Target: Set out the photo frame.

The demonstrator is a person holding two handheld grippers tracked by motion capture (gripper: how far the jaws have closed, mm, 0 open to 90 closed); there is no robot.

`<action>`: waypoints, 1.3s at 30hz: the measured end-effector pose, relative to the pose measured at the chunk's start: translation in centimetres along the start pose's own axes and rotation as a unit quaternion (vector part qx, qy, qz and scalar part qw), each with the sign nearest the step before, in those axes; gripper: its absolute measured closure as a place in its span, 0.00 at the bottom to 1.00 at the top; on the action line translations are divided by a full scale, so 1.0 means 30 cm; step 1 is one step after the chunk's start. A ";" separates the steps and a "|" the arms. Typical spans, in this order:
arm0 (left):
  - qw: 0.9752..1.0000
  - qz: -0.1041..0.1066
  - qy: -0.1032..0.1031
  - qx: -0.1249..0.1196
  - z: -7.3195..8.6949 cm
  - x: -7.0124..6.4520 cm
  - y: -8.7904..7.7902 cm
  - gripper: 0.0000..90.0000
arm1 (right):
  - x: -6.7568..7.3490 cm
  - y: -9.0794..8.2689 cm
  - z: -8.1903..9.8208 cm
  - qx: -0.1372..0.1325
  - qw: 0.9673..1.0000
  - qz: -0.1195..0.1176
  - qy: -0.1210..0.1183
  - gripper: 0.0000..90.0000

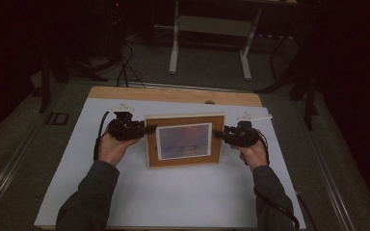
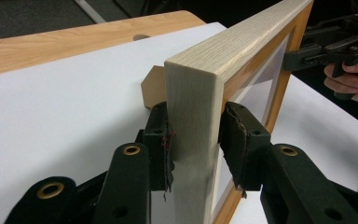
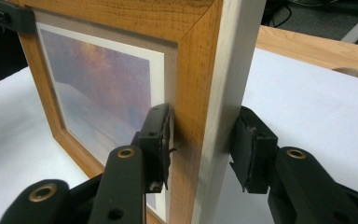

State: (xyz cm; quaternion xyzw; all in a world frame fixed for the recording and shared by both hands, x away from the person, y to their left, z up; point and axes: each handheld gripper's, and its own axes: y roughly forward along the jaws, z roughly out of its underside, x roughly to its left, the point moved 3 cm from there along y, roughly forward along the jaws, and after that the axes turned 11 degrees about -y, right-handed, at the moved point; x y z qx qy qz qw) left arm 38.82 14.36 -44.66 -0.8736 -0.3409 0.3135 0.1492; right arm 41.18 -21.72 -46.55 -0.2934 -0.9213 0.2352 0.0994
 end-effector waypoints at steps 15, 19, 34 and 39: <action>1.000 -0.003 -0.001 -0.002 -0.016 0.016 0.009 0.71 | 0.019 -0.005 0.000 0.008 1.000 0.011 0.003 0.68; 1.000 -0.001 -0.004 -0.005 -0.019 0.022 0.012 0.70 | 0.023 -0.005 0.000 0.009 1.000 0.012 0.003 0.69; 1.000 -0.001 -0.010 -0.006 -0.024 0.030 0.014 0.69 | 0.029 -0.008 0.001 0.012 1.000 0.009 0.006 0.69; 1.000 0.002 -0.017 -0.007 -0.026 0.033 0.014 0.68 | 0.029 -0.009 0.001 0.014 1.000 0.004 0.006 0.69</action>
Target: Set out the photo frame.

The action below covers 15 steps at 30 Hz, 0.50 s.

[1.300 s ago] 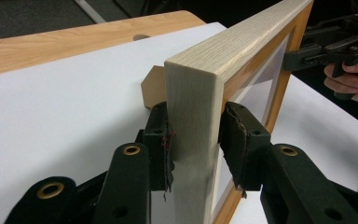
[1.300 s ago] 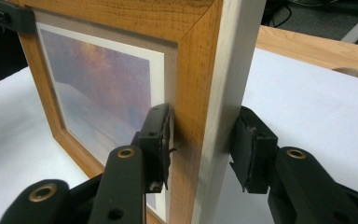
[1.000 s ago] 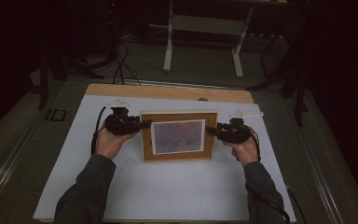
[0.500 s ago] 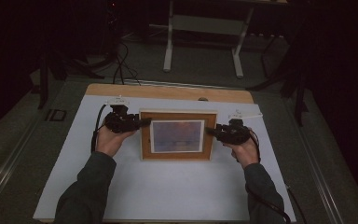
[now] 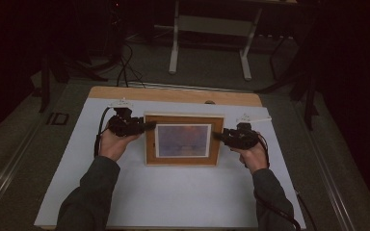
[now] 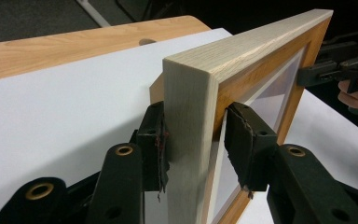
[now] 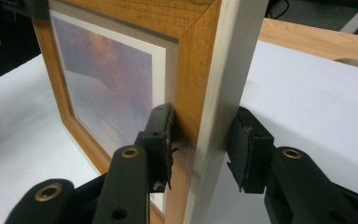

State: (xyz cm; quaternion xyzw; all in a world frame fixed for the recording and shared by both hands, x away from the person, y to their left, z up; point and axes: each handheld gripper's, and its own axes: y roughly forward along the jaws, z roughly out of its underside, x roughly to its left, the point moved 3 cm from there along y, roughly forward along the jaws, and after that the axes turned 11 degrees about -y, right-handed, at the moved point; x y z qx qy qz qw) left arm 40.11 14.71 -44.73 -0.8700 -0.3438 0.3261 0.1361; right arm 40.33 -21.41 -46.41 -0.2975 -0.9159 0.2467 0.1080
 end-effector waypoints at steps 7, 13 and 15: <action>1.000 -0.001 -0.006 -0.001 0.002 -0.001 -0.019 0.59 | -0.002 -0.014 0.004 -0.007 1.000 0.004 -0.004 0.55; 1.000 0.002 -0.012 -0.024 0.008 -0.001 -0.064 0.52 | -0.006 -0.040 0.019 -0.008 1.000 0.010 -0.001 0.45; 0.999 -0.004 -0.012 -0.034 0.018 -0.002 -0.085 0.50 | -0.006 -0.050 0.022 -0.008 1.000 0.012 0.000 0.44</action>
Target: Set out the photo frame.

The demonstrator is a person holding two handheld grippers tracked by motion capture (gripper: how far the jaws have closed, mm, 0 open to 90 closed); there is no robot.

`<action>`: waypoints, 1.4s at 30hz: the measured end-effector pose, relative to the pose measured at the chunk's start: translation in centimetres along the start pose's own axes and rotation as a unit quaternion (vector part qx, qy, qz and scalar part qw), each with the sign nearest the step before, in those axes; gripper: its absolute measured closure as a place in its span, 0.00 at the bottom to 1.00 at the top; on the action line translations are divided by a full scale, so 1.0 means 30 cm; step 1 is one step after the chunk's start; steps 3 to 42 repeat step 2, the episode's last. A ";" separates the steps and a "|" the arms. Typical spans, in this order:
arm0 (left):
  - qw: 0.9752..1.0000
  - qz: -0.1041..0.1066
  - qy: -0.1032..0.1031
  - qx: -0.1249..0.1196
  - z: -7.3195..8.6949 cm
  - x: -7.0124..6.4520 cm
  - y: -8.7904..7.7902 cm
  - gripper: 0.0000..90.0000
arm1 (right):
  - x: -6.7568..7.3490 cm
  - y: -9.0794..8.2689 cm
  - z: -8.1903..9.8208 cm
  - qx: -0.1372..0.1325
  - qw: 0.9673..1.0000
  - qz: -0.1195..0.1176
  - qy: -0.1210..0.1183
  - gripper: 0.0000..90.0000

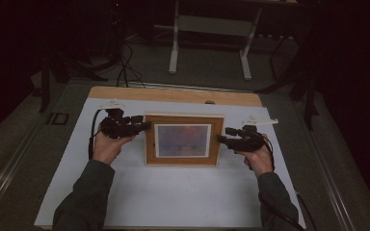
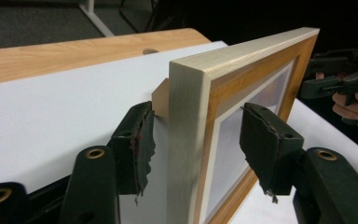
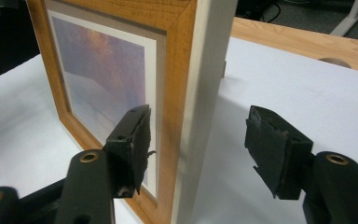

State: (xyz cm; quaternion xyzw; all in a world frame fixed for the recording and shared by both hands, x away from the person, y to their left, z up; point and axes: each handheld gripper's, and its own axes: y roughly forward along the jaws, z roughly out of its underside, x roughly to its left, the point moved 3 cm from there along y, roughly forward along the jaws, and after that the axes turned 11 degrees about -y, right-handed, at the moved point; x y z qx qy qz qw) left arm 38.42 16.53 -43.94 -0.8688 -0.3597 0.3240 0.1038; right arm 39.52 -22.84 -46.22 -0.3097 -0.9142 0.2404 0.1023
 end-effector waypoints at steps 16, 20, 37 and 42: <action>1.000 -0.011 -0.002 -0.014 0.018 0.003 -0.029 0.49 | -0.001 -0.013 0.004 0.000 1.000 0.004 -0.002 0.42; 1.000 -0.011 -0.002 -0.014 0.018 0.003 -0.029 0.49 | -0.001 -0.013 0.004 0.000 1.000 0.004 -0.002 0.42; 1.000 -0.011 -0.002 -0.014 0.018 0.003 -0.029 0.49 | -0.001 -0.013 0.004 0.000 1.000 0.004 -0.002 0.42; 1.000 -0.011 -0.002 -0.014 0.018 0.003 -0.029 0.49 | -0.001 -0.013 0.004 0.000 1.000 0.004 -0.002 0.42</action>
